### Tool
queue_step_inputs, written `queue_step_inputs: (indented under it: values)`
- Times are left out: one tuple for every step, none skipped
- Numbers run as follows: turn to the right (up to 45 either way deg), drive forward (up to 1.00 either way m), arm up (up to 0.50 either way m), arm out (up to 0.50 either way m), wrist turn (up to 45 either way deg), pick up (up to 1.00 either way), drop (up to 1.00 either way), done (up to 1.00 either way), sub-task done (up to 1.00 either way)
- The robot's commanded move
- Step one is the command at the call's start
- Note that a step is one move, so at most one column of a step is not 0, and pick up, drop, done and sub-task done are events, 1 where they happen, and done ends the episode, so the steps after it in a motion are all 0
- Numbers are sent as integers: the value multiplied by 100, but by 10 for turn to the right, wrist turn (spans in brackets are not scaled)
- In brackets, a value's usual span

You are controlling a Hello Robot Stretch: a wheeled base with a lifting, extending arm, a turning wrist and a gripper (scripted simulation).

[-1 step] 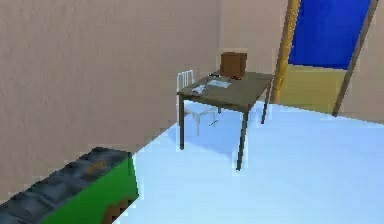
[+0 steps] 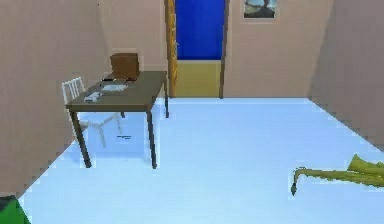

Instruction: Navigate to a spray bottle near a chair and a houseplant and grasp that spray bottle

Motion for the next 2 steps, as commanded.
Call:
queue_step_inputs:
  values:
    - [0,100,0,0,0,0,0,0,0]
    - [0,100,0,0,0,0,0,0,0]
